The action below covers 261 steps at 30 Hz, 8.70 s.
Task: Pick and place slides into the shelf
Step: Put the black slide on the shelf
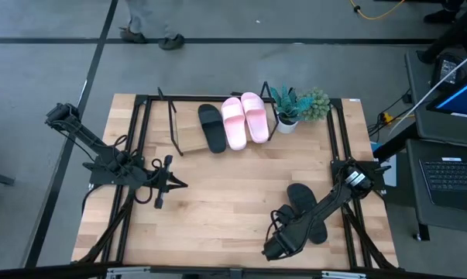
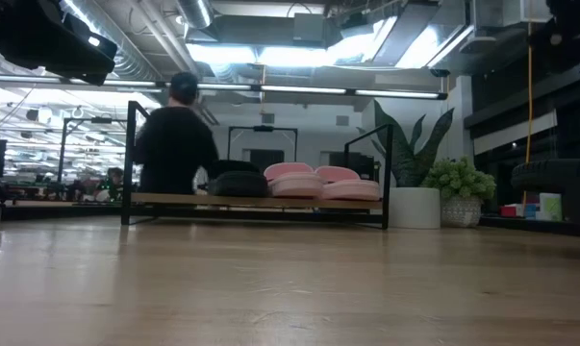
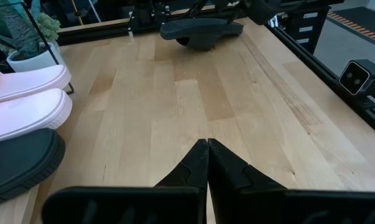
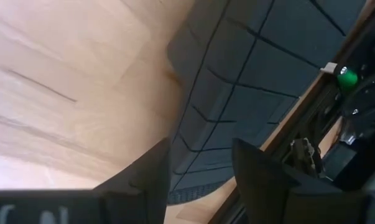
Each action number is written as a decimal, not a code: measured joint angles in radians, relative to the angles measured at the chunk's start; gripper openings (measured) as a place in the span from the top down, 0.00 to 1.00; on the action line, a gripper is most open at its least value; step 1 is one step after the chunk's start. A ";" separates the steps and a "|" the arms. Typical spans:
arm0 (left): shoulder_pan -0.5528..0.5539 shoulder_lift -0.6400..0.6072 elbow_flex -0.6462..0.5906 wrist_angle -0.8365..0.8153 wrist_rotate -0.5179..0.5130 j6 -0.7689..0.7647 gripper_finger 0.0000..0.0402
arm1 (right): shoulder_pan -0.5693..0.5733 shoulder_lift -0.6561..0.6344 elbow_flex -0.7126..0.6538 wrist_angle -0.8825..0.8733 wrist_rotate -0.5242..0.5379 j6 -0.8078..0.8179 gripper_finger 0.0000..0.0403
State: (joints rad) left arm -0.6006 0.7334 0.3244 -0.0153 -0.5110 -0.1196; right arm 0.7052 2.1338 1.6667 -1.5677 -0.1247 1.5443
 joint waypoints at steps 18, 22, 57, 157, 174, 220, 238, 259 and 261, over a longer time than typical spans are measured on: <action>0.000 0.000 0.000 -0.001 0.000 0.000 1.00 | 0.000 0.000 -0.005 0.018 0.069 0.027 0.59; 0.000 0.000 0.000 -0.001 0.000 0.000 1.00 | -0.002 0.000 -0.005 -0.003 0.079 0.033 0.59; 0.000 0.000 0.000 -0.003 0.000 0.000 1.00 | -0.055 -0.076 -0.138 -0.004 0.109 0.001 0.60; 0.000 0.000 0.000 -0.022 0.000 -0.001 1.00 | -0.268 -0.091 -0.004 -0.003 0.333 -0.283 0.53; 0.000 0.000 0.000 -0.047 0.000 -0.004 1.00 | -0.271 -0.091 -0.005 -0.003 0.243 -0.267 0.58; 0.000 0.000 0.000 -0.040 0.000 -0.012 1.00 | -0.210 -1.014 -0.589 0.298 0.400 -0.358 0.99; 0.005 0.000 0.000 0.019 0.000 -0.009 1.00 | -0.211 -1.600 -1.054 0.544 0.337 -0.205 0.93; 0.086 0.000 0.000 0.063 -0.001 -0.011 1.00 | -0.213 -1.640 -1.135 0.608 0.334 -0.245 0.51; 0.089 0.000 0.000 0.063 -0.001 -0.011 1.00 | -0.220 -1.611 -1.135 0.608 0.334 -0.246 0.51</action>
State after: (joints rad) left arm -0.5117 0.7334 0.3248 0.0479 -0.5117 -0.1307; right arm 0.4855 0.5231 0.5320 -0.9600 0.2089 1.2982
